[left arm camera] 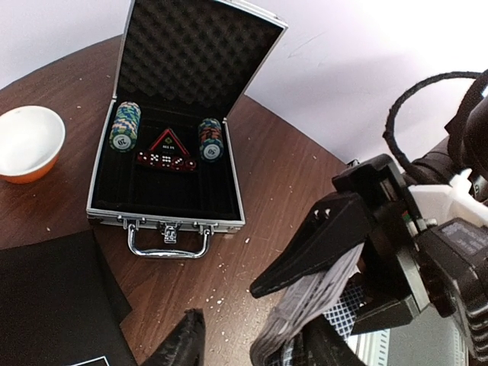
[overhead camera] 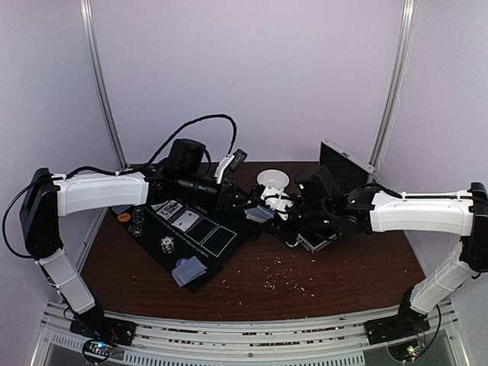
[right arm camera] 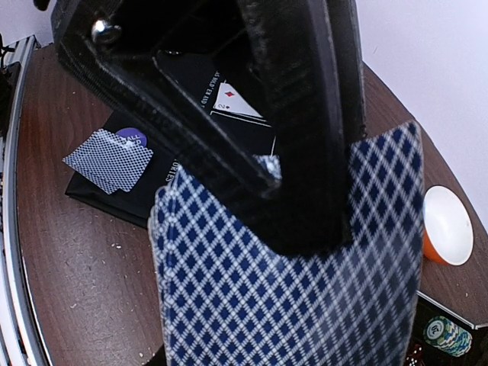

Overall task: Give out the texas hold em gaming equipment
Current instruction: Pick up the poker card from the face-down deck piles.

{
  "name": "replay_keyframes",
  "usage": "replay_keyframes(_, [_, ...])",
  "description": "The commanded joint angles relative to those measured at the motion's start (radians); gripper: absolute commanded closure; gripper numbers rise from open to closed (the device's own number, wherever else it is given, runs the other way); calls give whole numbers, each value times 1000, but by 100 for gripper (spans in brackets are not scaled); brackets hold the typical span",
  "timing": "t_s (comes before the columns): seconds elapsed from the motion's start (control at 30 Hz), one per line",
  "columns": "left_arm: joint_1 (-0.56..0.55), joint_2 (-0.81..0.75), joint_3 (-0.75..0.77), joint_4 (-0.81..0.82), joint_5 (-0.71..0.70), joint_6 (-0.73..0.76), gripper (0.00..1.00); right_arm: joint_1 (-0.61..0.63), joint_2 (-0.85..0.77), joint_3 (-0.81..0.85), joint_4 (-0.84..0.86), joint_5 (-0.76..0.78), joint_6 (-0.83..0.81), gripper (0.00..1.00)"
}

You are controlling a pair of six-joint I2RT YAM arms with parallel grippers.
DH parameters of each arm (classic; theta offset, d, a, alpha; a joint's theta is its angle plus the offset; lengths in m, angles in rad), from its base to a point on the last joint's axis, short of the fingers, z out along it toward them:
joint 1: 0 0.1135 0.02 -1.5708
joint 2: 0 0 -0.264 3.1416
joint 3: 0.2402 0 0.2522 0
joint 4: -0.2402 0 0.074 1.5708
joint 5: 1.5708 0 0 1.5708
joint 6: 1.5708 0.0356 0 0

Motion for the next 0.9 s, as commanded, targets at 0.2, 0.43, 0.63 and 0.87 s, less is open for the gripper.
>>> replay_keyframes(0.2, [1,-64,35,-107,-111,71,80,-1,-17,11,26,-5,3,61])
replay_keyframes(0.43, [1,-90,23,-96,-66,77,81,-1,-20,15,20,-5,3,61])
replay_keyframes(0.63, [1,-111,19,-93,-45,85,95,-1,-22,16,15,-3,1,61])
replay_keyframes(0.87, [2,-140,31,-112,-57,97,100,-1,-21,15,10,5,0,61])
